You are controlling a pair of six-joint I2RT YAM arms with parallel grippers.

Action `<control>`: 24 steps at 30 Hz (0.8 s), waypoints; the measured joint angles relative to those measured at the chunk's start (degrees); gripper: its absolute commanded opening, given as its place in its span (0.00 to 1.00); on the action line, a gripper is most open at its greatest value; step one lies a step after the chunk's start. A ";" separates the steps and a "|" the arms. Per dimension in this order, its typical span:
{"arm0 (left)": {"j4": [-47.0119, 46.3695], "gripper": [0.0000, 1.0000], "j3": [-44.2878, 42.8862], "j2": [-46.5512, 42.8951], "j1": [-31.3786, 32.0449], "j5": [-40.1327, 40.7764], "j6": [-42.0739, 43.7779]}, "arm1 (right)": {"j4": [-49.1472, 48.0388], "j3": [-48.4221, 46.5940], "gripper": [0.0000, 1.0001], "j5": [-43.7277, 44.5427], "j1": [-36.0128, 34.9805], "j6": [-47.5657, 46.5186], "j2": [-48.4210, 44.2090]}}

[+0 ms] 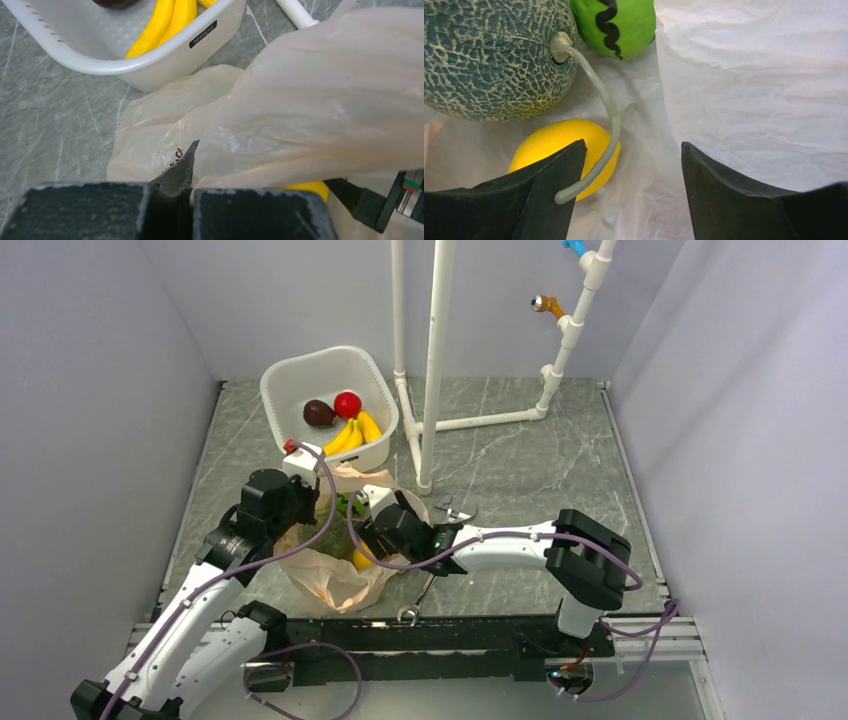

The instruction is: Take the fake fruits out of the plastic bag

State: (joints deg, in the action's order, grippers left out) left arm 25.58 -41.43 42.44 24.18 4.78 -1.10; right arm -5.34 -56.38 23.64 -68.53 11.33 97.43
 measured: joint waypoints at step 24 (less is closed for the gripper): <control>0.00 0.00 0.00 -1.73 0.00 0.04 0.04 | -1.36 -6.43 0.00 0.02 -0.44 -5.20 1.49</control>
State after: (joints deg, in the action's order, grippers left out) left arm 25.58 -41.43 40.71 24.18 4.82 -1.06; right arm -6.70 -62.81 23.66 -68.97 6.13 98.91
